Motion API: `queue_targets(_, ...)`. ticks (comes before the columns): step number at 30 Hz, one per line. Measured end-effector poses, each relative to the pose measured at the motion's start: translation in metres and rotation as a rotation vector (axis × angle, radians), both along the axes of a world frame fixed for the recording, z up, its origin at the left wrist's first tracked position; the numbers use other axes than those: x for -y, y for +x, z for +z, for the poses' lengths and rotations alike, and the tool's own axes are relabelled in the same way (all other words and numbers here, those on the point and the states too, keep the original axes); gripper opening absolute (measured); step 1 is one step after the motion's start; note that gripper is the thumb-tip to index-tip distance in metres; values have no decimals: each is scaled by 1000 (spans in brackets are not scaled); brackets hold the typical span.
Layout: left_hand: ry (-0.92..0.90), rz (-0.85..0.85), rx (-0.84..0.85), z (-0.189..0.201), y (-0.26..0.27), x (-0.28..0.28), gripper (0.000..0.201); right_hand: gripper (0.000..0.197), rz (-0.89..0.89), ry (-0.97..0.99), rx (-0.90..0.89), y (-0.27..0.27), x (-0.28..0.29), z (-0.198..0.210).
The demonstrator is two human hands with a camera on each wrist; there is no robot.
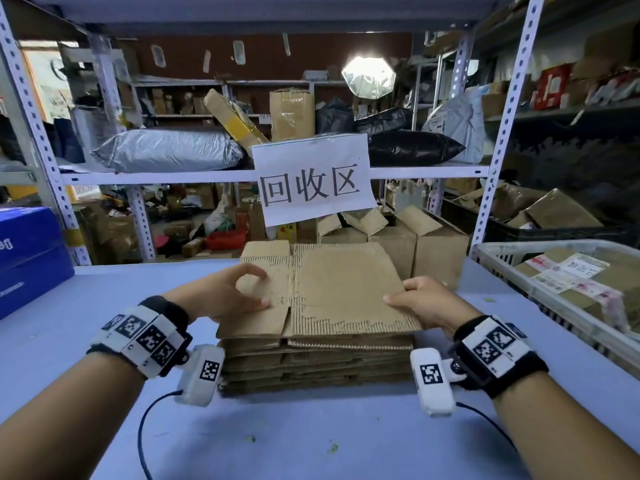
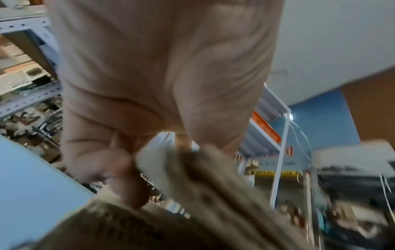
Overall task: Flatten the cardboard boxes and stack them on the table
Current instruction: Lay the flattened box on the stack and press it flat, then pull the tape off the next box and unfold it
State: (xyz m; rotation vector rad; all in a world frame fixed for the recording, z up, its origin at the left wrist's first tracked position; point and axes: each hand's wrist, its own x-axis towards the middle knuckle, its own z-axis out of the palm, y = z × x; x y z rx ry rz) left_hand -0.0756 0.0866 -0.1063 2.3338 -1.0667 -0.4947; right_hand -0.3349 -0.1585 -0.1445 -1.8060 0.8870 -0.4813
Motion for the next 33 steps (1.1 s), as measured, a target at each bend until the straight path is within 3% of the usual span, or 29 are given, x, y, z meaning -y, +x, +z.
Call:
queue_targets(2,101,-21,46,0,2,1,47,28,-19,-129,-121,-2,3,-5)
queue_targets(5,212,-47,148,1,8,3,57,32,21,-176,-162,-2,1,-10)
queue_targets(11,311,-96,137,-4,12,4,58,28,106,-245,-221,-1,-5,-10)
queue_targets(17,437,-130,249,21,16,19,59,38,170,-388,-460,6,1,23)
queue_targets(20,366,-140,320,58,28,39,55,43,93,-451,-381,19,16,65)
queue_targets(25,78,-185,412,109,27,94,18,46,43,-536,-303,67,38,113)
queue_targets(28,78,-209,410,113,22,135,29,43,78,-671,-364,102,47,113)
queue_targets(31,200,-232,386,102,19,172,43,31,85,-745,-448,134,63,106)
queue_targets(33,238,-204,388,89,16,194,45,38,77,-790,-518,150,73,103)
